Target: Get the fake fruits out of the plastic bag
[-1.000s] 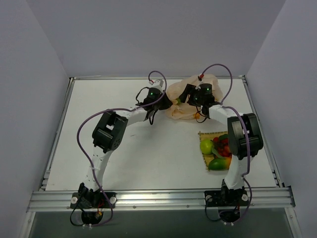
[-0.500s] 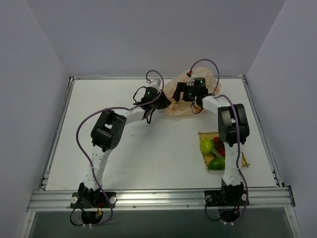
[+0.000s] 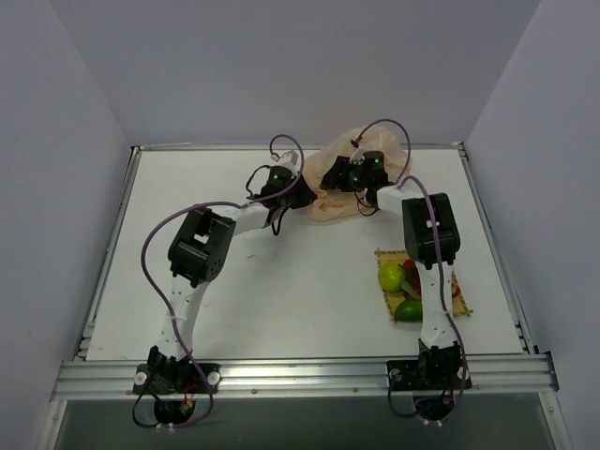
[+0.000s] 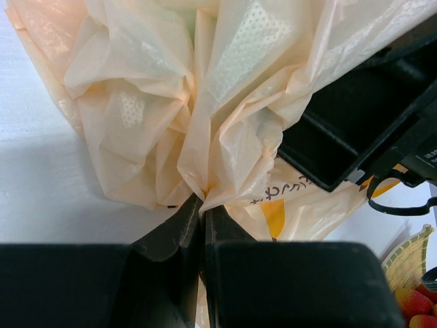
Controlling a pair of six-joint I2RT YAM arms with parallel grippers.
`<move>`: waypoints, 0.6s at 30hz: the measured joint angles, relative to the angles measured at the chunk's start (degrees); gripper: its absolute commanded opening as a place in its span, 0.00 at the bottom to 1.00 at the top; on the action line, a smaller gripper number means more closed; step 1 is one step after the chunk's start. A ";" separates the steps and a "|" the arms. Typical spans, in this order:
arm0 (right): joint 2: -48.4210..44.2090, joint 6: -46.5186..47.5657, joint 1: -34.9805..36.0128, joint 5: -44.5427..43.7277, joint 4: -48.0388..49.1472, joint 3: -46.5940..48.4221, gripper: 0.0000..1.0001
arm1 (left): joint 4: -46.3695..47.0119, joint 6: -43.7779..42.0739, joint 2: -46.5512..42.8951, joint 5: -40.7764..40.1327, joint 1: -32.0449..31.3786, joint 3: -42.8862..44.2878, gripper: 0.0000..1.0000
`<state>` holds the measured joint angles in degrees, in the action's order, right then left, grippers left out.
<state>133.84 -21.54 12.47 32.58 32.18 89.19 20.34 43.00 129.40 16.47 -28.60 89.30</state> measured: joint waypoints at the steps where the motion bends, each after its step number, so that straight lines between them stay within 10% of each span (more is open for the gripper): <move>1: -0.02 -0.50 0.02 -0.37 0.39 0.00 0.31 | -0.11 -0.02 -0.11 0.00 0.04 -0.09 0.02; 18: -27.54 -0.74 2.36 -17.33 0.09 -26.29 0.30 | -0.26 3.26 0.13 0.00 -0.66 4.20 0.02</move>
<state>106.30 -22.28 14.83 15.25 32.27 62.89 20.08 46.26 129.54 16.47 -29.26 93.49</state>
